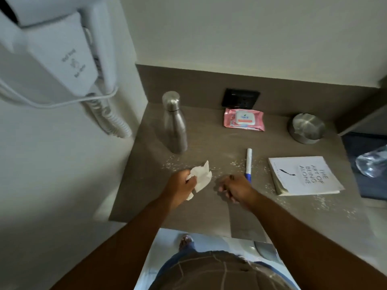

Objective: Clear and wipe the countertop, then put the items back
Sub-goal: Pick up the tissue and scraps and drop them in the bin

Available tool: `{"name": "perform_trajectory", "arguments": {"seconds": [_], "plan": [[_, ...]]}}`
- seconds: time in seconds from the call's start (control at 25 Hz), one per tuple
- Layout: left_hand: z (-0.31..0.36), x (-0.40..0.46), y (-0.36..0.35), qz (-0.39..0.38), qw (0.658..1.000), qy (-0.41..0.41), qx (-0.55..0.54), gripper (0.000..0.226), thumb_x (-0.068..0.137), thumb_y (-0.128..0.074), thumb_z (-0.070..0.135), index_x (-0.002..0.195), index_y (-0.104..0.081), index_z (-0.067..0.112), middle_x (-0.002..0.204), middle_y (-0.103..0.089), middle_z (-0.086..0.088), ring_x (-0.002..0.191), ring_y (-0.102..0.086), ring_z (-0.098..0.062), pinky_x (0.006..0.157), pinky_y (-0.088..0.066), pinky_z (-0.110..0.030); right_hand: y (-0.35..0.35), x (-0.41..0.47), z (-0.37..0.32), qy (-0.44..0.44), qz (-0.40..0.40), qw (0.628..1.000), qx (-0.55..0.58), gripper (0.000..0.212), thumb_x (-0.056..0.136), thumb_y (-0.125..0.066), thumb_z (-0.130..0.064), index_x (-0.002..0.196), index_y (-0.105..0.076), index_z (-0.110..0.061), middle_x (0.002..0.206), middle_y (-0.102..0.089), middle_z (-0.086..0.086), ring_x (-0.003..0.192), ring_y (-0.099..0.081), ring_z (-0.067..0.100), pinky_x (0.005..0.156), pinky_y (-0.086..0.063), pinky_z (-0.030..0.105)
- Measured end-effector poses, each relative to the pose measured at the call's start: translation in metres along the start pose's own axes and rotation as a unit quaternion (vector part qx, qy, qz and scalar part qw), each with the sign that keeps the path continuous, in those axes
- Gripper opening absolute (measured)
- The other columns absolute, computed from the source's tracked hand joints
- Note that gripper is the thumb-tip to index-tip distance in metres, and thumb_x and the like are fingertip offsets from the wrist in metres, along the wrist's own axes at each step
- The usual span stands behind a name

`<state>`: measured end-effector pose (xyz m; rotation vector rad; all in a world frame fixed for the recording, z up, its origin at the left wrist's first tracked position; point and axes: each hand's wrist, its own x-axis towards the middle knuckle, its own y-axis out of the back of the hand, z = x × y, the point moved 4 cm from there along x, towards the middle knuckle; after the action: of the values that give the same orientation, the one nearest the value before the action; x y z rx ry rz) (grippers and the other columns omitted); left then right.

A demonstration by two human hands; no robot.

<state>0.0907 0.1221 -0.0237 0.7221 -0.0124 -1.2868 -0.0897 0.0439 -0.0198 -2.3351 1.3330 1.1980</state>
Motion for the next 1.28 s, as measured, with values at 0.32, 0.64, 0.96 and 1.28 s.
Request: {"name": "perform_trajectory", "arguments": {"seconds": [0.32, 0.64, 0.96, 1.28], "plan": [[0.146, -0.015, -0.183, -0.159, 0.983, -0.086, 0.030, 0.023, 0.089, -0.049, 0.021, 0.103, -0.067, 0.024, 0.096, -0.072, -0.005, 0.081, -0.065, -0.019, 0.067, -0.050, -0.028, 0.159, -0.075, 0.087, -0.011, 0.095, 0.988, 0.119, 0.029, 0.098, -0.041, -0.032, 0.085, -0.059, -0.013, 0.060, -0.045, 0.001, 0.047, -0.033, 0.011, 0.043, -0.017, 0.021], [0.231, -0.108, -0.437, -0.233, 0.963, 0.070, -0.118, 0.020, 0.095, -0.046, 0.014, 0.092, -0.064, 0.022, 0.074, -0.064, 0.002, 0.060, -0.058, -0.010, 0.057, -0.046, -0.022, 0.340, -0.131, 0.248, -0.010, 0.208, 0.951, 0.228, 0.031, 0.097, -0.047, -0.036, 0.082, -0.056, -0.011, 0.064, -0.053, 0.006, 0.043, -0.043, 0.011, 0.037, -0.029, 0.021], [0.141, -0.103, -0.608, -0.201, 0.881, 0.335, -0.266, 0.024, 0.094, -0.043, 0.009, 0.105, -0.065, 0.009, 0.102, -0.067, -0.018, 0.087, -0.065, -0.024, 0.079, -0.055, -0.038, 0.376, -0.046, 0.412, -0.103, 0.215, 0.950, 0.202, 0.018, 0.094, -0.050, -0.029, 0.081, -0.059, -0.020, 0.074, -0.064, 0.002, 0.067, -0.060, 0.021, 0.059, -0.048, 0.032], [-0.048, 0.016, -0.711, -0.094, 0.875, 0.428, -0.204, 0.047, 0.081, -0.041, 0.021, 0.119, -0.063, 0.003, 0.116, -0.065, -0.025, 0.092, -0.064, -0.032, 0.077, -0.054, -0.040, 0.326, 0.141, 0.562, -0.165, 0.151, 0.938, 0.265, 0.018, 0.094, -0.047, -0.028, 0.095, -0.062, -0.017, 0.092, -0.065, 0.008, 0.084, -0.064, 0.025, 0.074, -0.055, 0.041]]}}
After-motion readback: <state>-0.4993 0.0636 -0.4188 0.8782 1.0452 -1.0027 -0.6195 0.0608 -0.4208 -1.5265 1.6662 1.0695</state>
